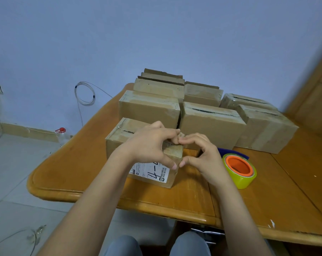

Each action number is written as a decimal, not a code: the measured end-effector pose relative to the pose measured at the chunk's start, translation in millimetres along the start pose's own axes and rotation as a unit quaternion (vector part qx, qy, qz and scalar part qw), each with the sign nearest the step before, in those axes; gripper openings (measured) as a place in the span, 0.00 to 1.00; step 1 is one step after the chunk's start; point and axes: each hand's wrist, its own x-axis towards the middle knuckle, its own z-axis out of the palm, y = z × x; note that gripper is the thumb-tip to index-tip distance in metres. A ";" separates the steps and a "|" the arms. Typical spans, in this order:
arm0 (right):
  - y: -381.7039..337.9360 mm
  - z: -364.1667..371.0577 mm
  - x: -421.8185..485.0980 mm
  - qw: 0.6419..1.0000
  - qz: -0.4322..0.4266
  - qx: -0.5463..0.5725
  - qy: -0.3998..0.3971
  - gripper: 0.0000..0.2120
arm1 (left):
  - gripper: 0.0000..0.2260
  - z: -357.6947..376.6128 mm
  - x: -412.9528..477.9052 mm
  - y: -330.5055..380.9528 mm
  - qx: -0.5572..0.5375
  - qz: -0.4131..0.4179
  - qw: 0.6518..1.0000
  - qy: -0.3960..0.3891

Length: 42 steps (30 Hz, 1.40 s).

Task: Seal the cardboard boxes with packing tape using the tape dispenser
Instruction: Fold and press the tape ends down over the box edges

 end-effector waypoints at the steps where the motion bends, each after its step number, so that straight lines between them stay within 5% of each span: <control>1: -0.1 -1.7 4.9 1.000 0.003 -0.006 -0.010 0.21 | 0.27 0.6 -0.2 0.2 0.004 0.005 1.000 0.002; 8: -10.7 -16.2 34.8 0.988 0.022 -0.103 -0.111 0.23 | 0.24 2.4 1.3 -4.4 0.007 -0.004 1.000 0.001; 18: 0.0 -13.8 14.5 0.999 0.021 -0.026 -0.005 0.23 | 0.29 -1.5 -0.1 2.8 0.020 -0.003 1.000 -0.002; 25: -14.1 -2.0 12.9 0.998 0.027 -0.019 0.047 0.12 | 0.40 -30.2 -14.4 -5.3 -0.048 -0.022 0.998 -0.038; 31: -36.8 18.3 22.7 0.962 0.091 -0.208 -0.149 0.42 | 0.60 -45.9 -23.9 -34.8 0.155 -0.077 0.978 -0.119; 35: -33.5 28.6 25.2 0.954 0.126 -0.215 -0.164 0.41 | 0.60 -33.1 -24.4 -41.4 0.247 -0.094 0.956 -0.127; 42: -36.0 28.0 21.8 0.966 0.130 -0.167 -0.148 0.41 | 0.61 -30.8 -28.9 -35.6 0.238 -0.101 0.963 -0.075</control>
